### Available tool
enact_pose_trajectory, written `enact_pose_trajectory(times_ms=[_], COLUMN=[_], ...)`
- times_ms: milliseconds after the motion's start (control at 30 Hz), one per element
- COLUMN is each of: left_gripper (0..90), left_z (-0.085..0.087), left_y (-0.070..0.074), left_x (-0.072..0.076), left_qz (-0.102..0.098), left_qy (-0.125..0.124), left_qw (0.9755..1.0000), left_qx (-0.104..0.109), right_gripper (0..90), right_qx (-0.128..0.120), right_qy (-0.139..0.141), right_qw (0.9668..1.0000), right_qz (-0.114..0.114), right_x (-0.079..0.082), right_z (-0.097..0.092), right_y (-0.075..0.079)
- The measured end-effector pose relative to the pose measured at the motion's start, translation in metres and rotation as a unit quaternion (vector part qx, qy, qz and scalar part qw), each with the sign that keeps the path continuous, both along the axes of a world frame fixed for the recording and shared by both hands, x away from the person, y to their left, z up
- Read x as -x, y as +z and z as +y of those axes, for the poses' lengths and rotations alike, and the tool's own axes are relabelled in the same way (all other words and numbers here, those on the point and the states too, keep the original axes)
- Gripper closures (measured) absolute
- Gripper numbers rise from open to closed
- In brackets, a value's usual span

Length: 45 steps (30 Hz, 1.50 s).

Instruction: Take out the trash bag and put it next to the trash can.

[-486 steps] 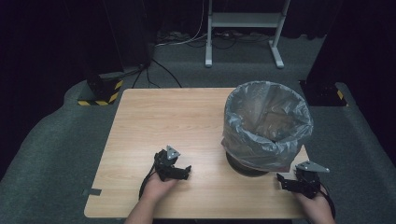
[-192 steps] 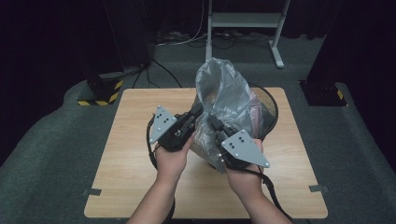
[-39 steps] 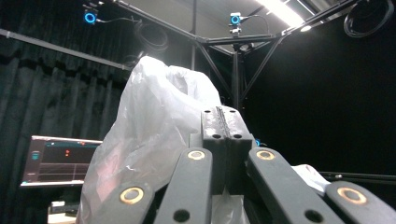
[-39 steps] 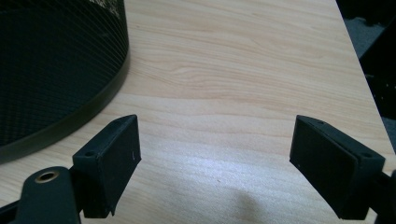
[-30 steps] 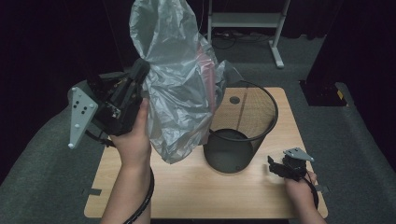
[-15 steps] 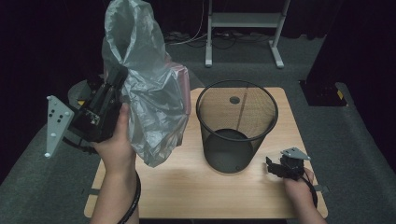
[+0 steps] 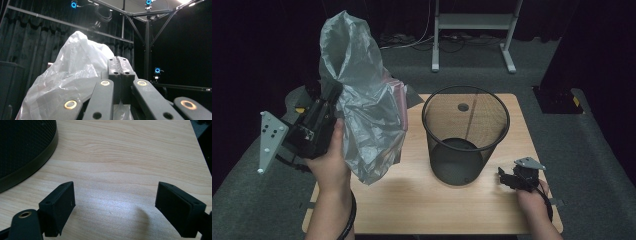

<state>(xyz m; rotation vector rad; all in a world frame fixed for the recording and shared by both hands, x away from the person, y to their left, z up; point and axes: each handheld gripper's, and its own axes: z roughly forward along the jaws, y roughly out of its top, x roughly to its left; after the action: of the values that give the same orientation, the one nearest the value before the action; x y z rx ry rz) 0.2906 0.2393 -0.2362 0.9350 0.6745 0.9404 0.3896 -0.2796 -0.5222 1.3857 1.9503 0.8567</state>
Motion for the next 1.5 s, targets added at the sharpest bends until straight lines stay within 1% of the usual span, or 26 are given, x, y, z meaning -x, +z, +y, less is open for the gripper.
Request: enact_pose_trajectory(times_ms=[133, 233, 333, 567, 733, 833, 867, 1000, 1067, 1133, 1233, 1367, 1500], left_gripper=[89.9, 89.8, 89.8, 89.8, 89.8, 89.9, 89.8, 89.8, 89.9, 89.9, 89.9, 89.9, 89.9], left_z=[0.003, 0.005, 0.007, 0.008, 0.01, 0.011, 0.011, 0.01, 0.009, 0.008, 0.006, 0.001, -0.004], left_y=[-0.009, -0.017, -0.025, -0.047, -0.062, -0.07, -0.073, -0.083, -0.087, -0.092, -0.098, -0.102, -0.103], left_x=[-0.002, -0.005, -0.008, -0.014, -0.019, -0.022, -0.023, -0.028, -0.03, -0.035, -0.043, -0.055, -0.071], left_qz=[0.015, 0.03, 0.046, 0.082, 0.104, 0.117, 0.121, 0.135, 0.143, 0.156, 0.173, 0.186, 0.19], left_qy=[0.004, 0.005, 0.007, 0.012, 0.014, 0.016, 0.015, 0.013, 0.015, 0.018, 0.017, 0.018, 0.021], left_qw=[0.9999, 0.9995, 0.9989, 0.9964, 0.9943, 0.9928, 0.9924, 0.9906, 0.9894, 0.9872, 0.9843, 0.9818, 0.9803], left_qx=[-0.004, -0.01, -0.011, -0.017, -0.019, -0.018, -0.014, -0.015, -0.017, -0.027, -0.031, -0.036, -0.049], right_gripper=[15.7, 15.7, 15.7, 15.7, 15.7, 15.7, 15.7, 15.7, 15.8, 15.7, 15.7, 15.7, 15.7], right_qx=[0.0, -0.001, -0.001, -0.006, -0.004, -0.003, -0.003, -0.003, -0.003, -0.005, -0.003, -0.005, -0.007], right_qy=[0.0, 0.001, 0.004, 0.002, 0.004, 0.005, 0.005, 0.008, 0.008, 0.007, 0.01, 0.01, 0.008], right_qw=[1.0, 1.0, 1.0, 0.9999, 0.9999, 0.9998, 0.9998, 0.9998, 0.9998, 0.9998, 0.9998, 0.9997, 0.9998], right_qz=[0.003, 0.004, 0.005, 0.011, 0.013, 0.017, 0.016, 0.016, 0.017, 0.019, 0.02, 0.02, 0.019], right_x=[0.001, 0.0, 0.0, -0.001, -0.001, -0.002, -0.002, -0.003, -0.003, -0.002, -0.002, -0.002, -0.002], right_z=[0.001, 0.002, 0.001, 0.001, 0.002, 0.002, 0.002, 0.001, 0.001, 0.002, 0.003, 0.003, 0.002], right_y=[0.0, 0.0, 0.0, 0.0, -0.001, -0.001, -0.001, -0.001, -0.001, -0.001, -0.001, -0.001, -0.001])
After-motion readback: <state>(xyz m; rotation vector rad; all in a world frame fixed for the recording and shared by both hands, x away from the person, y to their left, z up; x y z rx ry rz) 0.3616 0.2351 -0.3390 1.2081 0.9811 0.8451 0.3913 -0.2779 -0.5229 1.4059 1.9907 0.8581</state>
